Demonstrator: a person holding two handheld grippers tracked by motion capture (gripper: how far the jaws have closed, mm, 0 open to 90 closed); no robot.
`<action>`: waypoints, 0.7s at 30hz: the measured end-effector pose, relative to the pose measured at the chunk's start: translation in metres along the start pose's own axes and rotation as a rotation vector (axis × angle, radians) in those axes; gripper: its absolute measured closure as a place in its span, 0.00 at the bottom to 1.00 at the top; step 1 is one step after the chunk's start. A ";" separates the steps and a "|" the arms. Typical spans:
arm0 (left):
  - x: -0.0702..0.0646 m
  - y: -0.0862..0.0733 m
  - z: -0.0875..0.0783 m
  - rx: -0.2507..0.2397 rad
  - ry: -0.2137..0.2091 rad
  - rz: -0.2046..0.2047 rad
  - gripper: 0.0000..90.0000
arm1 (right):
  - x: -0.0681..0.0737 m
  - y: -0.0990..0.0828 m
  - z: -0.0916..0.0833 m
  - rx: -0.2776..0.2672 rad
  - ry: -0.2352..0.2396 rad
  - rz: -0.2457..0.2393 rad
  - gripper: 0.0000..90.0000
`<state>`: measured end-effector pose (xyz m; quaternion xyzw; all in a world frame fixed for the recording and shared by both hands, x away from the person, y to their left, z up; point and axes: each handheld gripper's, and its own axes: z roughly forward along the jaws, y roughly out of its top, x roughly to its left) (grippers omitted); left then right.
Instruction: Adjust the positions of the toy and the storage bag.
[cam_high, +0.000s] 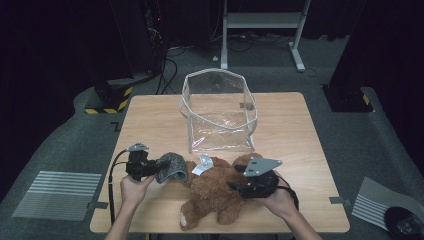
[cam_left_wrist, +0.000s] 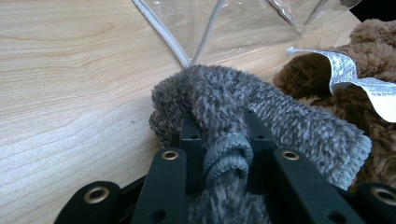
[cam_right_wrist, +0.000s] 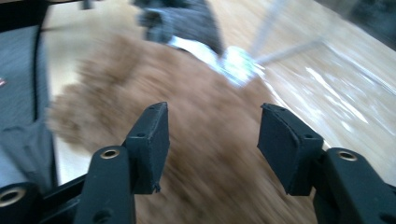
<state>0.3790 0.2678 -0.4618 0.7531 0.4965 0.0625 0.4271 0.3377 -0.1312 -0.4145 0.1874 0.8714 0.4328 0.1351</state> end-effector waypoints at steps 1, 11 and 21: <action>0.000 0.000 0.000 0.000 -0.001 0.001 0.83 | -0.005 -0.005 -0.004 -0.003 -0.014 0.023 0.45; -0.003 0.004 -0.001 -0.010 -0.019 0.007 0.83 | -0.038 -0.052 -0.030 0.025 -0.082 0.216 0.34; -0.008 0.007 0.001 -0.003 -0.049 0.022 0.83 | -0.052 -0.070 -0.016 0.100 -0.050 0.244 0.57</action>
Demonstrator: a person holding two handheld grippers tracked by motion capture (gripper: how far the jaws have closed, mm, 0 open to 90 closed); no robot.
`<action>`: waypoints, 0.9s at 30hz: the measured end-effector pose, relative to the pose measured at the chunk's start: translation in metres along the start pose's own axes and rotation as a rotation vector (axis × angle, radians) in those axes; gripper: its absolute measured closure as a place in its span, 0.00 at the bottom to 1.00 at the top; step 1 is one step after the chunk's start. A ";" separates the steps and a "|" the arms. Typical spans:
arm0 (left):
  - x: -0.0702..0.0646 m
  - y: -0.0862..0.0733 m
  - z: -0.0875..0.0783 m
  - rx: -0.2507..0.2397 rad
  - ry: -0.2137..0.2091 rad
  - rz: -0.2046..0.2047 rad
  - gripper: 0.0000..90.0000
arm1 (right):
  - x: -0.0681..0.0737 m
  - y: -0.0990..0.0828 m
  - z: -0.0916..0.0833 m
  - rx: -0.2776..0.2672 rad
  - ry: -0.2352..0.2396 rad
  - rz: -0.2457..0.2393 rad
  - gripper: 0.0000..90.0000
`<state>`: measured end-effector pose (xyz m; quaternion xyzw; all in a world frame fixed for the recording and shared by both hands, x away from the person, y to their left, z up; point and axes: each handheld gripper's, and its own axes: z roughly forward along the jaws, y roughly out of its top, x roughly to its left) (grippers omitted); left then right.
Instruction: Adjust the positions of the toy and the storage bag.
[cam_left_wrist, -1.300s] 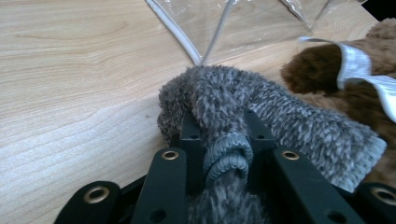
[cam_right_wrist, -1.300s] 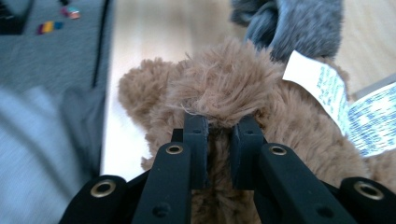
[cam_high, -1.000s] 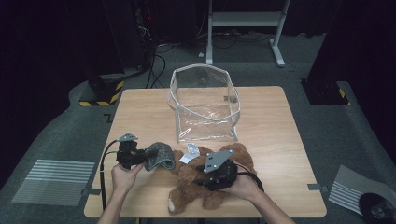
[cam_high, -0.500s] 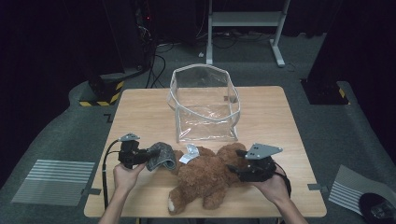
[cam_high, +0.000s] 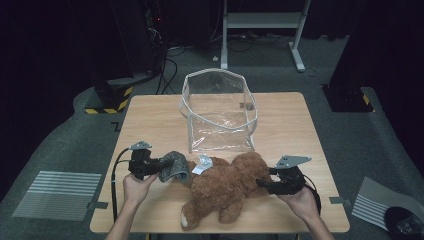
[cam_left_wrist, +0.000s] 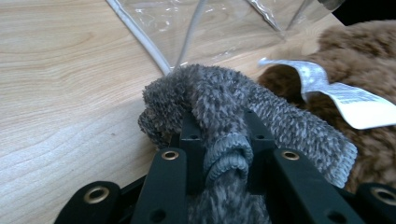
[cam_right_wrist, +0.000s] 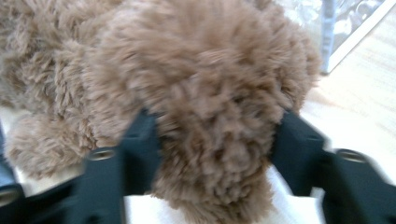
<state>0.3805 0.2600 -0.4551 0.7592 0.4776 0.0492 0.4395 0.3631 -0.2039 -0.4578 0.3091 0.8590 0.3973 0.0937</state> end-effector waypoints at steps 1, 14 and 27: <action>0.000 0.000 0.000 0.001 -0.001 0.004 0.83 | -0.001 0.002 0.001 0.001 -0.010 -0.020 0.63; -0.013 0.007 0.014 -0.020 -0.116 0.004 0.83 | -0.016 0.017 0.011 -0.037 -0.106 -0.122 0.92; -0.014 0.002 0.012 0.135 0.104 0.119 0.84 | -0.014 0.016 0.008 -0.029 -0.124 -0.141 0.93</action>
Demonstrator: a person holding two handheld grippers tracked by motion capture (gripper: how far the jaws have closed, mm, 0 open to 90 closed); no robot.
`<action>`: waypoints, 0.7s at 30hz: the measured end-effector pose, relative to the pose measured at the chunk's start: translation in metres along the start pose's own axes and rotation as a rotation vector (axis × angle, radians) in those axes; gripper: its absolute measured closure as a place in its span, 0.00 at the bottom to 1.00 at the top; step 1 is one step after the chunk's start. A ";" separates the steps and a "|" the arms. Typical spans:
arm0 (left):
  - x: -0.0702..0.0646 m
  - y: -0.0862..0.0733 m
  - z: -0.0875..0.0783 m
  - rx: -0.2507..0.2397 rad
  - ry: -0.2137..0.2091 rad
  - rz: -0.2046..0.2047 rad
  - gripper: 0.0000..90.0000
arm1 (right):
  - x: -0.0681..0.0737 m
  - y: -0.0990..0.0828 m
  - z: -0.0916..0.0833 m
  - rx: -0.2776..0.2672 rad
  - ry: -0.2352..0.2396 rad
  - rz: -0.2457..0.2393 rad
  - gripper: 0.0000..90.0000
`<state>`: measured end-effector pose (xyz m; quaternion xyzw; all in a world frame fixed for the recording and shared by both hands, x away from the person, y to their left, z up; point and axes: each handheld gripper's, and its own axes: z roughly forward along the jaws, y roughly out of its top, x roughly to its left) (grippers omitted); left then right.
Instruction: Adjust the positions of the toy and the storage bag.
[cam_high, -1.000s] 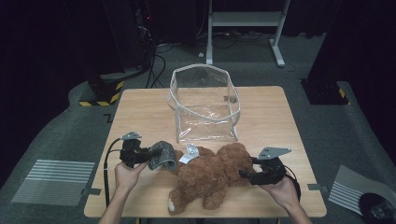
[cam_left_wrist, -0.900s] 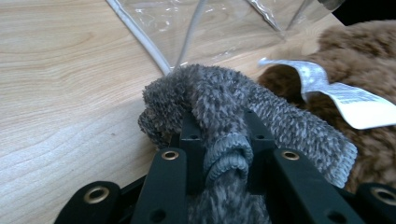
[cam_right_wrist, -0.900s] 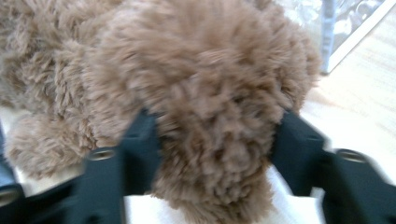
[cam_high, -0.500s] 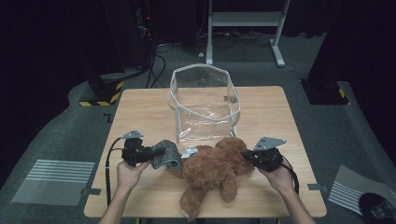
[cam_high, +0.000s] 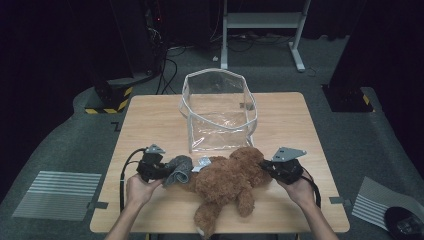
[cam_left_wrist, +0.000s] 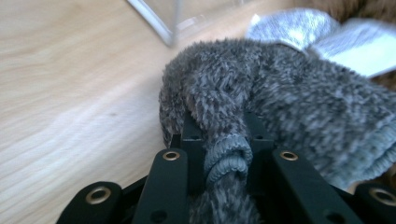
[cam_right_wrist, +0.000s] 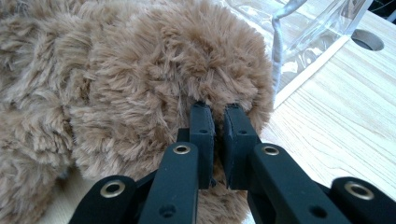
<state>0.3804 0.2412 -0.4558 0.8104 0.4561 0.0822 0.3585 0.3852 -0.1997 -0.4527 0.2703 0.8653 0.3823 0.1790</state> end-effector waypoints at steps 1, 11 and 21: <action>0.000 0.001 -0.001 -0.023 -0.007 -0.004 0.84 | 0.000 0.000 0.000 -0.003 0.000 -0.002 0.93; -0.015 0.025 0.029 -0.116 -0.131 -0.038 0.83 | 0.003 -0.002 -0.003 -0.007 -0.001 -0.015 0.95; -0.018 0.026 0.053 0.027 0.039 0.036 0.83 | 0.004 -0.007 -0.006 -0.001 0.004 -0.015 0.98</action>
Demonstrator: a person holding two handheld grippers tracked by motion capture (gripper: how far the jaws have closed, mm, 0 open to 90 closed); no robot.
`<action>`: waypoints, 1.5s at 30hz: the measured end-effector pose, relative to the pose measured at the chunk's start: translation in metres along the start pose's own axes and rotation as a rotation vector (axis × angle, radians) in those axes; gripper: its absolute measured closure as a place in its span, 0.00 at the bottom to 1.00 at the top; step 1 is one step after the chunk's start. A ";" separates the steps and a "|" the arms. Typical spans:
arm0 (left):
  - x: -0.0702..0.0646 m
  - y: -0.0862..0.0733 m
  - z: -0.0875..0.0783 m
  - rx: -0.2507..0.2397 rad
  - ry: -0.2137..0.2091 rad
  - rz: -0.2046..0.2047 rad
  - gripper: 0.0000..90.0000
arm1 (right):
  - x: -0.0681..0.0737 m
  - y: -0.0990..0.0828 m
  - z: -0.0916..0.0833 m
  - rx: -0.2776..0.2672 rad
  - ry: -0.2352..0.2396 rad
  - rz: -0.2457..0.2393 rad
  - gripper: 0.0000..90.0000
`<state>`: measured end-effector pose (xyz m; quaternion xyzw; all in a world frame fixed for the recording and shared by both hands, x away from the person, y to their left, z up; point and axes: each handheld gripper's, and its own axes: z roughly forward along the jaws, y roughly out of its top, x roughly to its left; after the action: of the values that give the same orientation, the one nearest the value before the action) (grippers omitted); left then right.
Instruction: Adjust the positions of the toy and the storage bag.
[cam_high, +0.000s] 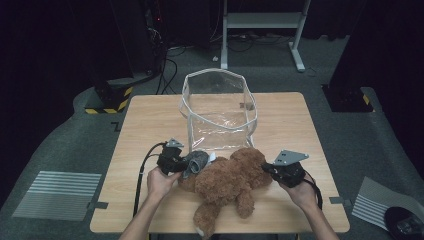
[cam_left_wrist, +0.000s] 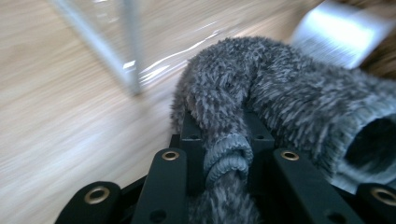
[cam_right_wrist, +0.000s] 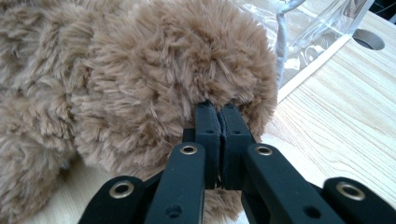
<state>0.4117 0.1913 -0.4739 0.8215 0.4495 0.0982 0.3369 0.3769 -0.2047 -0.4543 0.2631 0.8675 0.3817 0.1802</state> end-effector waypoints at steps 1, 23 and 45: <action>0.004 -0.001 -0.002 0.002 0.011 -0.008 0.83 | 0.000 -0.001 0.000 -0.001 0.001 0.000 0.98; 0.008 -0.002 0.006 0.060 0.069 0.027 0.83 | 0.001 0.002 -0.004 -0.029 0.020 0.003 0.97; 0.020 -0.027 -0.024 0.043 0.120 0.018 0.83 | -0.006 0.016 0.000 -0.087 0.080 0.120 0.40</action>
<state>0.3937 0.2282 -0.4765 0.8251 0.4635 0.1408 0.2907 0.3869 -0.1996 -0.4412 0.2909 0.8392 0.4396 0.1336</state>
